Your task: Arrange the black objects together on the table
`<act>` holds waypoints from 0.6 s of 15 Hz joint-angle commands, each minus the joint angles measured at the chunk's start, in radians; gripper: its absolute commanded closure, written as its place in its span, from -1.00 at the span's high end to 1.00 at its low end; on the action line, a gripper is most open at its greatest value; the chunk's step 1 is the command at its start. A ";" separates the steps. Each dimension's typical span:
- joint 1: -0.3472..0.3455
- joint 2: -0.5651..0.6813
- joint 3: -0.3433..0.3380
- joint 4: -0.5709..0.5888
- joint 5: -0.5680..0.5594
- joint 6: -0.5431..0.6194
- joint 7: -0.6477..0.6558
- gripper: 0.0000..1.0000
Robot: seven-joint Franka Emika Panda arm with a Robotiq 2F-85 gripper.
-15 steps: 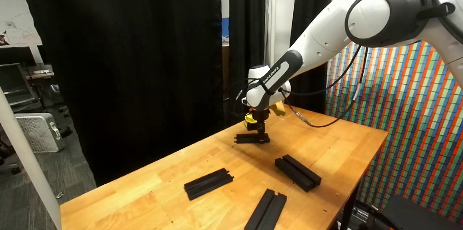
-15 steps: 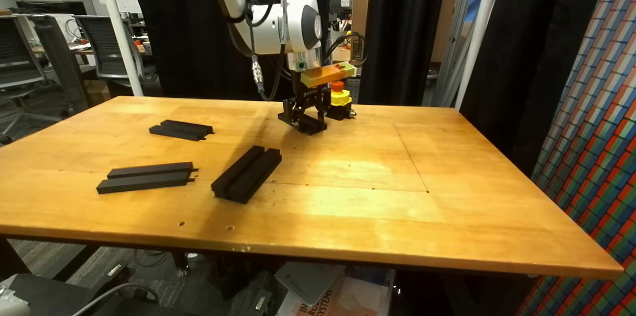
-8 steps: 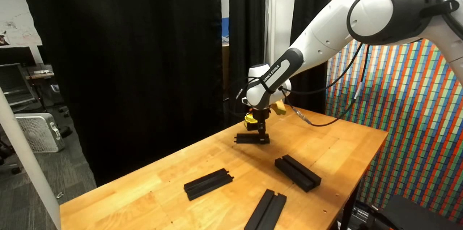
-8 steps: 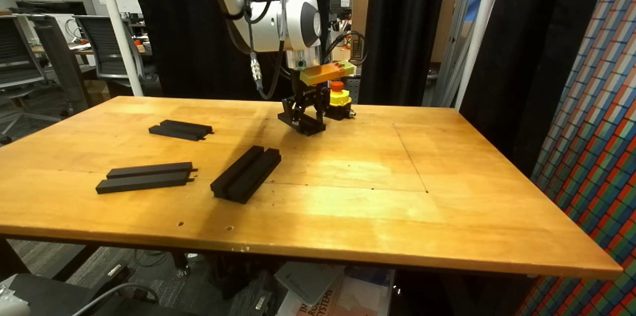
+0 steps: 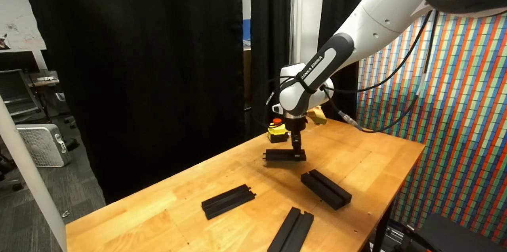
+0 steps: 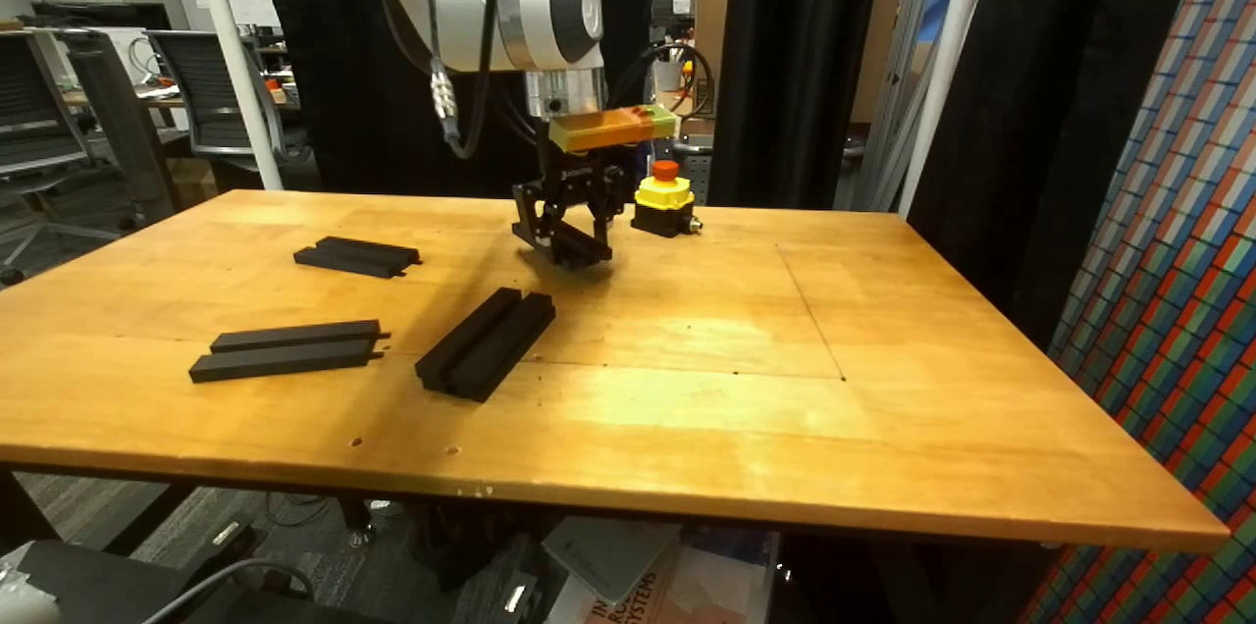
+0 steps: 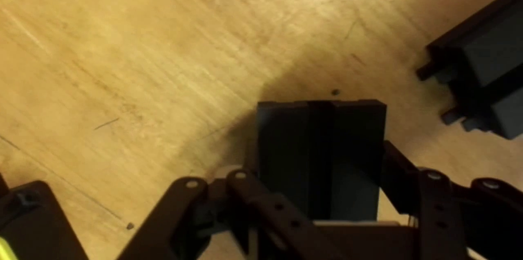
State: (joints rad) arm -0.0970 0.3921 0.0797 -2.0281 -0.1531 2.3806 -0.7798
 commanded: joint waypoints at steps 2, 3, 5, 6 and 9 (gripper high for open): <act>0.013 -0.245 0.018 -0.244 0.117 0.018 0.082 -0.09; 0.026 -0.282 0.012 -0.280 0.140 0.009 0.137 -0.09; 0.047 -0.355 0.006 -0.353 0.173 0.010 0.237 -0.09; 0.058 -0.388 0.004 -0.388 0.184 0.014 0.294 -0.09; 0.087 -0.475 0.001 -0.481 0.207 0.020 0.452 -0.09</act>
State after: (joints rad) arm -0.0447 0.0403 0.0924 -2.3940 0.0172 2.3807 -0.4573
